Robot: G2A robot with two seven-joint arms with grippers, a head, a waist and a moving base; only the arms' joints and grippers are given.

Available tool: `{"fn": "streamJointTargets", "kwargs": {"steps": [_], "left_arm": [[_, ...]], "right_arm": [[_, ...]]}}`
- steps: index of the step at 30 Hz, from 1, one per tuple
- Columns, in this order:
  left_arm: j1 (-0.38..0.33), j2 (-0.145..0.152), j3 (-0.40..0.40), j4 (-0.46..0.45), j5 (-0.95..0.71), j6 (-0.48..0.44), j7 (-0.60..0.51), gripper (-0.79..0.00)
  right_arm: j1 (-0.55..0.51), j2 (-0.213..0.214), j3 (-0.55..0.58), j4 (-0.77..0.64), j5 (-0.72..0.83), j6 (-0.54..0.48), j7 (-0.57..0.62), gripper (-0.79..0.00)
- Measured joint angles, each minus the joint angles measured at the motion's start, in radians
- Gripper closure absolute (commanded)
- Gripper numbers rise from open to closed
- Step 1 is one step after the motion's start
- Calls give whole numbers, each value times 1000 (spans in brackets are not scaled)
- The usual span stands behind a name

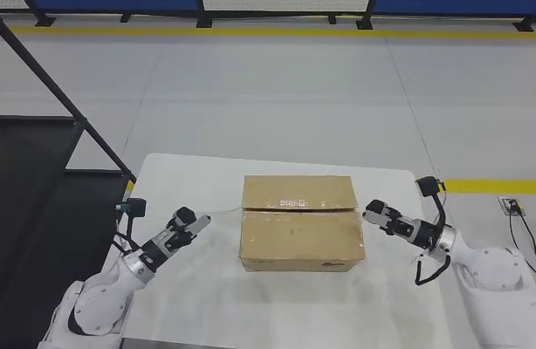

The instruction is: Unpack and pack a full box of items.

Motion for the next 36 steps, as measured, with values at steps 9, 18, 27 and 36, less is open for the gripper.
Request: {"fn": "streamJointTargets", "kwargs": {"steps": [9, 18, 27, 36], "left_arm": [[-55, 2, 39, 64, -47, -44, -30, -785], [-52, 3, 54, 67, -36, -34, 9, -785], [-52, 6, 62, 55, -37, -39, 22, -785], [-42, 13, 70, 18, -98, -114, -46, -785]], "right_arm": [[112, 6, -68, 194, 66, -4, 91, -785], [179, 4, -140, 277, 130, -48, 144, -785], [124, 53, -165, 136, 291, -15, 179, -785], [-6, 151, -177, -117, 303, -40, 155, -785]]}}
